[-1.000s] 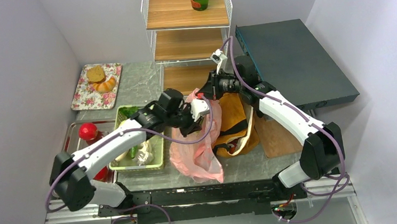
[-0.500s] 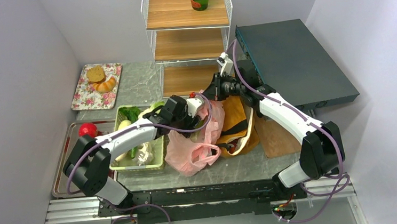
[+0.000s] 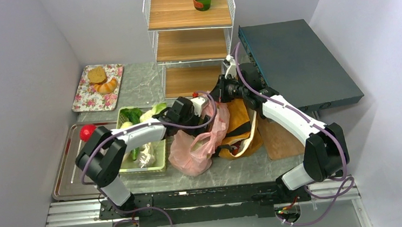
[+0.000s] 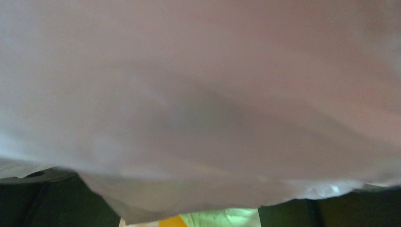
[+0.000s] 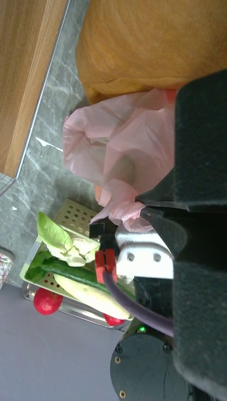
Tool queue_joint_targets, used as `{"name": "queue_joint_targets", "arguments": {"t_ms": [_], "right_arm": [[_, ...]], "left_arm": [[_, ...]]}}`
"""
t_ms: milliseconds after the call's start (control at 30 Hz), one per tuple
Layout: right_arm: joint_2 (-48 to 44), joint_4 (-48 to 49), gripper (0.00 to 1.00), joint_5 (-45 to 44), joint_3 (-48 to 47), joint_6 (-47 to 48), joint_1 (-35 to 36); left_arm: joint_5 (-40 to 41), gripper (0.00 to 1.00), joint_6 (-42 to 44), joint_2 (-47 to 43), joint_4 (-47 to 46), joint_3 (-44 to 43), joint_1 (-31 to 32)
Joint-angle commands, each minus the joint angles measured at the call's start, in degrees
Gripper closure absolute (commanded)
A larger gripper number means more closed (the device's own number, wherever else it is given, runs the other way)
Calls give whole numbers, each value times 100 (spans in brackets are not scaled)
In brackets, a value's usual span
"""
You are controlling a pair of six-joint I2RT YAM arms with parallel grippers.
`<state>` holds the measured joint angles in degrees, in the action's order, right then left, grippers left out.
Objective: Untie the knot of the grocery bags and take out the mixed food
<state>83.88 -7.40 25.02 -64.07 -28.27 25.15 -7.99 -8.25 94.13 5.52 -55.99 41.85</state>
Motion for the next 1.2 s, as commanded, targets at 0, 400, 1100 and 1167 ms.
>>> {"name": "queue_joint_targets", "arguments": {"t_ms": [0,400,1100,1167], "right_arm": [[-149,24,100,-258,-12,91,-30],[-190,-132,100,-399,70,543,-33],[-167,-223,100,-1050,-598,1241,-42],[-128,-288,100,-1044,-552,1299,-45]], "left_arm": [[256,10,-293,580,178,-158,-63],[-758,77,515,-133,677,88,-511],[-1801,100,4178,-4205,930,1471,-210],[-1816,100,4670,-4616,666,1724,-9]]}}
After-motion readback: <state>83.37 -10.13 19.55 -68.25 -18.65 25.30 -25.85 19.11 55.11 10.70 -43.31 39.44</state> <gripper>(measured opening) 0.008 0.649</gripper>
